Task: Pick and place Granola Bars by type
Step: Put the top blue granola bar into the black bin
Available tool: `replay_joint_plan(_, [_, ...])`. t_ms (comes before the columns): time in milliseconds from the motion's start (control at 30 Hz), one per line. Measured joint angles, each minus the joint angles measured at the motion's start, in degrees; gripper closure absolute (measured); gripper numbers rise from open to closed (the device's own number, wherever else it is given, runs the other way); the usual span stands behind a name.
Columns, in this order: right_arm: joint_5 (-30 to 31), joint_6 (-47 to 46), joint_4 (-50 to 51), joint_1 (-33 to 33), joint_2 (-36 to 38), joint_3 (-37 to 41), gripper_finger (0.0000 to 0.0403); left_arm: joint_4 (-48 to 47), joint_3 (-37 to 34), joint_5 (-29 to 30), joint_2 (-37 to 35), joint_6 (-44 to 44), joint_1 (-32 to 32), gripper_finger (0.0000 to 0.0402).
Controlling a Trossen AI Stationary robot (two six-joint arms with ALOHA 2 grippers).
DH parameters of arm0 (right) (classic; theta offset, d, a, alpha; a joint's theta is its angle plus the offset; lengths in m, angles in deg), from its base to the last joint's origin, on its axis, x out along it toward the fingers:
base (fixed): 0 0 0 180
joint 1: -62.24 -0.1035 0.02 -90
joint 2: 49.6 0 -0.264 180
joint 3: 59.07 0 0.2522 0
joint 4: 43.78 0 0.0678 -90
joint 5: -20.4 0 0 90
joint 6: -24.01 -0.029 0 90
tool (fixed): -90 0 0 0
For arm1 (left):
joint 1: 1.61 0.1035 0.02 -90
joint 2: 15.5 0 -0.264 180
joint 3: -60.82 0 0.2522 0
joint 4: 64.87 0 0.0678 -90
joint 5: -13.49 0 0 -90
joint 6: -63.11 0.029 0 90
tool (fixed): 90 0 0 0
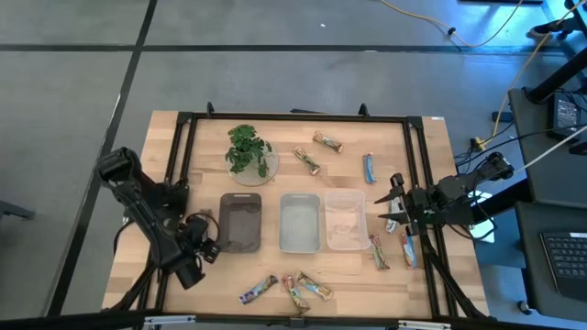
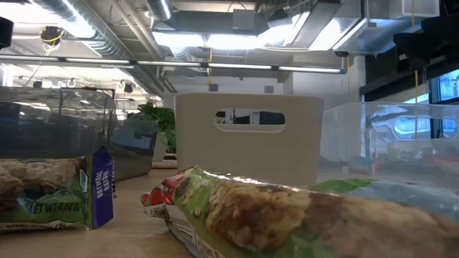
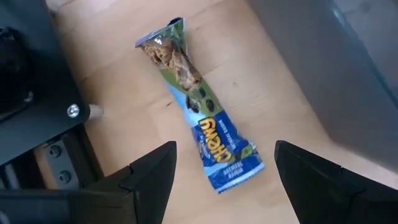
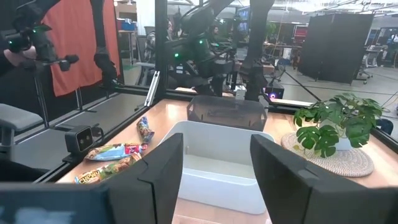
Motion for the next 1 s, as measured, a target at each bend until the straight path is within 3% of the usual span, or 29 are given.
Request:
replay_joint_plan(367, [0.0, 0.3, 0.0, 0.0, 0.0, 0.0, 0.0212, 0.5, 0.0, 3.0, 8.0, -10.9, -4.1, 0.0138])
replay_joint_plan(800, [0.0, 0.5, 0.0, 0.0, 0.0, 0.0, 0.0212, 2.9, 0.0, 2.6, 13.1, -10.4, -4.2, 0.0139])
replay_joint_plan(1000, [2.3, 0.5, 0.0, 0.0, 0.0, 0.0, 0.0212, 2.8, 0.0, 1.0, 13.1, -10.3, -4.2, 0.0173])
